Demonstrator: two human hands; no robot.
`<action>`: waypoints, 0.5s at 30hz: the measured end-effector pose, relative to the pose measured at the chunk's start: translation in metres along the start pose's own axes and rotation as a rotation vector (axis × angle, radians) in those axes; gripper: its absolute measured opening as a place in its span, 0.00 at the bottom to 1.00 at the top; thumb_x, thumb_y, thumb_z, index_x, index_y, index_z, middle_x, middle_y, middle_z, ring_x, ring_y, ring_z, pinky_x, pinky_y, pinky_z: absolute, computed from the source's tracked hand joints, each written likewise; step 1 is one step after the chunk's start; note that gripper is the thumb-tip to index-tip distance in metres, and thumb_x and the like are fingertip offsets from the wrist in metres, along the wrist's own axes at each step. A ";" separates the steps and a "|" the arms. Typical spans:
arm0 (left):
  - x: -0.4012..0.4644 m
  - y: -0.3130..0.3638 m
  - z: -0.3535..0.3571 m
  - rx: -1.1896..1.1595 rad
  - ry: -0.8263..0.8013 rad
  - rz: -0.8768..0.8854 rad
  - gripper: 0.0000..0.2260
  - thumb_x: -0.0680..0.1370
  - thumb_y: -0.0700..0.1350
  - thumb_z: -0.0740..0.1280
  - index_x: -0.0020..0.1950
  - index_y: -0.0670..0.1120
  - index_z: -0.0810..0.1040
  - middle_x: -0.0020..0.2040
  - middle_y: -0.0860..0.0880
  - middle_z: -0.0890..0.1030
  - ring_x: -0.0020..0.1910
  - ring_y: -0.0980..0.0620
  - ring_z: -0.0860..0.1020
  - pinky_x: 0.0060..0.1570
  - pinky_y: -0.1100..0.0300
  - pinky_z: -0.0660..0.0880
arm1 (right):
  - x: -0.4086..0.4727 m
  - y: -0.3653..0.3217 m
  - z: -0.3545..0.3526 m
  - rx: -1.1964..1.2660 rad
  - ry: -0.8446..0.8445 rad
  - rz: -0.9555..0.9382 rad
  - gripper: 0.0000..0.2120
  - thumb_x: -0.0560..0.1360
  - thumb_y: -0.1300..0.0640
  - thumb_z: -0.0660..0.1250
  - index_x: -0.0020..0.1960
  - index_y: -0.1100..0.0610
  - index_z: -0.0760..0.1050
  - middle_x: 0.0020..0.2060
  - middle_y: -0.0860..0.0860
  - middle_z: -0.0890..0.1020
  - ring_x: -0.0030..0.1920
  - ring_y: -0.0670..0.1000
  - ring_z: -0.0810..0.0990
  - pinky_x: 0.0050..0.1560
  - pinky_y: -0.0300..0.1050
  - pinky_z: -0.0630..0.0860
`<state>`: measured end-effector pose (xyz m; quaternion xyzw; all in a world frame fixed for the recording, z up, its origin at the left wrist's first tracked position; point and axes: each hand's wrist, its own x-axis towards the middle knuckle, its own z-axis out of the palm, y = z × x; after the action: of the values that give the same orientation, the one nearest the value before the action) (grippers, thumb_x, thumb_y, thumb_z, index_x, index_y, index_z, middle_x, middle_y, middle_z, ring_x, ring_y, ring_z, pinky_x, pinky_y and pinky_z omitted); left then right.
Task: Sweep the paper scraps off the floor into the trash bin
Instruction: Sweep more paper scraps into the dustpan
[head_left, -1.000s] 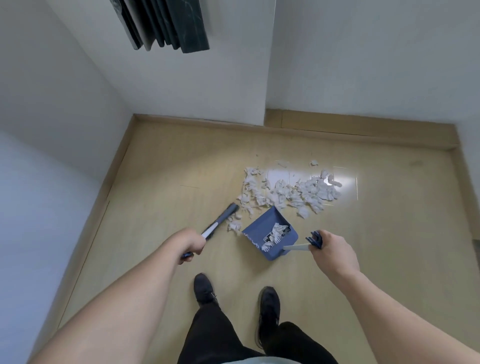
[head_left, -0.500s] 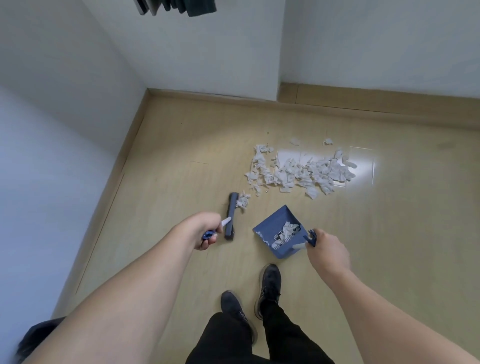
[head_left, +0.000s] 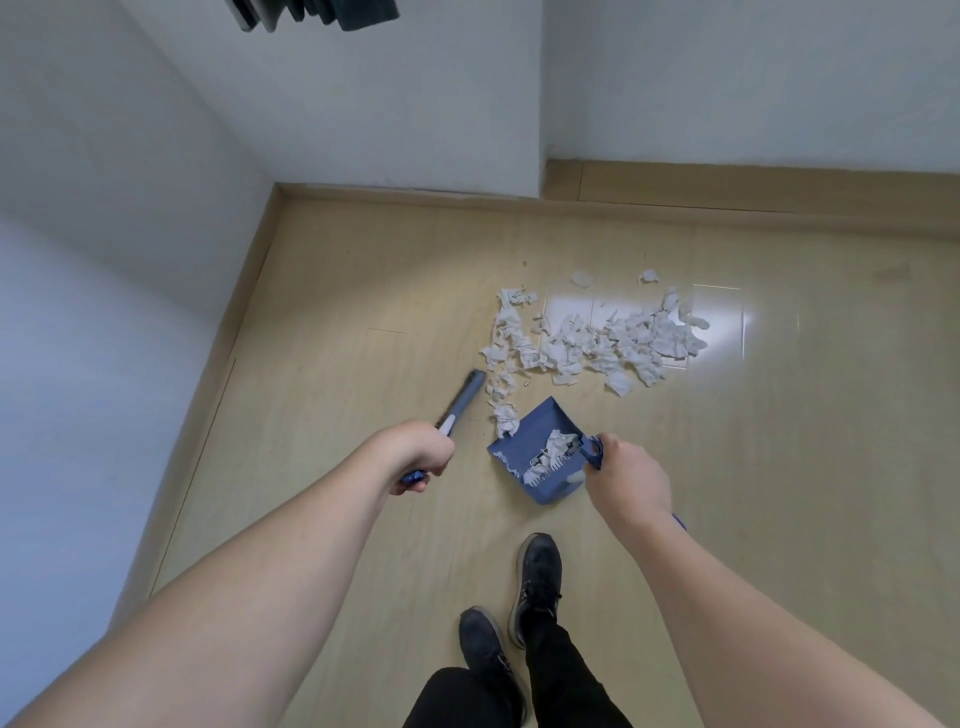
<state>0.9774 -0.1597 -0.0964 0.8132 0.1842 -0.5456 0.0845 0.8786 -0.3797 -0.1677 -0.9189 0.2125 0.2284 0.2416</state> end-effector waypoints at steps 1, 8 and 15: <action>-0.004 0.003 0.003 0.046 -0.007 0.007 0.07 0.79 0.37 0.57 0.56 0.42 0.67 0.32 0.45 0.70 0.19 0.52 0.66 0.26 0.67 0.60 | 0.002 -0.001 -0.001 -0.007 0.000 0.003 0.03 0.76 0.60 0.59 0.44 0.57 0.70 0.36 0.51 0.76 0.35 0.56 0.74 0.31 0.44 0.66; -0.067 -0.002 -0.026 0.177 -0.023 0.050 0.02 0.77 0.39 0.62 0.48 0.41 0.71 0.31 0.44 0.68 0.24 0.49 0.64 0.29 0.61 0.58 | -0.006 -0.002 -0.020 0.040 -0.012 0.039 0.03 0.76 0.60 0.61 0.44 0.53 0.70 0.36 0.50 0.76 0.35 0.55 0.75 0.28 0.41 0.65; -0.094 -0.002 -0.046 -0.027 0.090 0.080 0.01 0.77 0.38 0.61 0.46 0.42 0.71 0.31 0.45 0.70 0.21 0.51 0.65 0.28 0.64 0.58 | -0.010 0.001 -0.059 0.090 0.056 0.062 0.02 0.76 0.57 0.62 0.45 0.54 0.71 0.37 0.50 0.75 0.37 0.55 0.74 0.31 0.42 0.67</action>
<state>0.9842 -0.1616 0.0078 0.8424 0.1628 -0.5020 0.1088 0.8893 -0.4097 -0.1169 -0.9060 0.2579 0.2002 0.2695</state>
